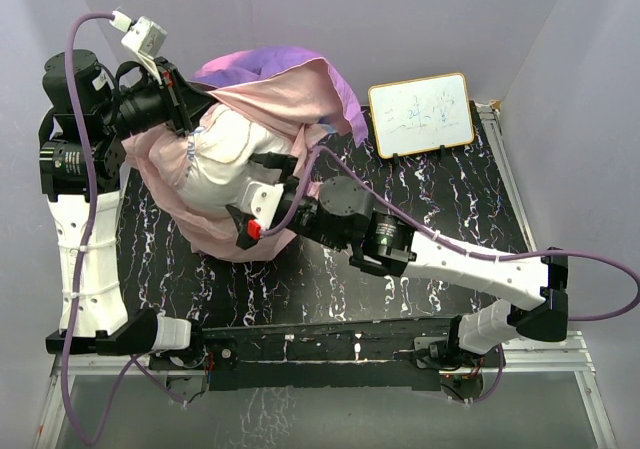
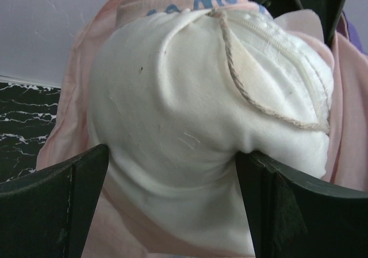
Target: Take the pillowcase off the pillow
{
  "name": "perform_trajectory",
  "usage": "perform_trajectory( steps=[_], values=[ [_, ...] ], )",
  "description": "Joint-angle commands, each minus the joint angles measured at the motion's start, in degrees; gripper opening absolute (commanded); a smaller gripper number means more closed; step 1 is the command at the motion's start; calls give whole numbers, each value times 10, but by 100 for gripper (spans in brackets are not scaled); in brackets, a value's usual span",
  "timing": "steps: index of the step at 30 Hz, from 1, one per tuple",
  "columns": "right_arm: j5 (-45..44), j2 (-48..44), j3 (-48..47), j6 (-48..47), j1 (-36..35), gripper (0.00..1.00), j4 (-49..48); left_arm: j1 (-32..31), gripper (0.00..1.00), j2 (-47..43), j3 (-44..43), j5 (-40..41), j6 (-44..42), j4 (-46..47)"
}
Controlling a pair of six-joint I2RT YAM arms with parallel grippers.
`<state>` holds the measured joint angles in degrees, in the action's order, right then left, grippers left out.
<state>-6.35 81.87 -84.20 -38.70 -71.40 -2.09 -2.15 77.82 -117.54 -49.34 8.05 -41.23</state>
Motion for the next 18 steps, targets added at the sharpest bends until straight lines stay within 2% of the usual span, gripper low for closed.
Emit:
perform_trajectory(
  steps=[1, 7, 9, 10, 12, 14, 16, 18],
  values=[
    [-66, 0, -13, -75, -42, 98, -86, 0, 0, -16, 13, -3, -4, -23],
    [-171, 113, -71, -136, -40, 98, -154, 0, 0, -13, 7, -36, 33, -12],
    [-199, 158, -93, -138, -28, 100, -179, -1, 0, -13, -2, -51, 34, -22],
    [-208, 172, -103, -128, -22, 97, -187, 0, 0, -12, -10, -57, 32, -30],
    [-217, 178, -115, -85, -9, 79, -202, 0, 0, -6, -40, -60, 18, -53],
    [-216, 190, -118, -33, 2, 49, -207, -1, 26, 2, -88, -48, -21, -91],
    [-202, 175, -108, 3, 9, 12, -215, 0, 45, 3, -136, -14, -71, -125],
    [-189, 151, -91, 27, 10, 8, -226, -1, 60, 1, -154, 29, -112, -131]
  ],
)
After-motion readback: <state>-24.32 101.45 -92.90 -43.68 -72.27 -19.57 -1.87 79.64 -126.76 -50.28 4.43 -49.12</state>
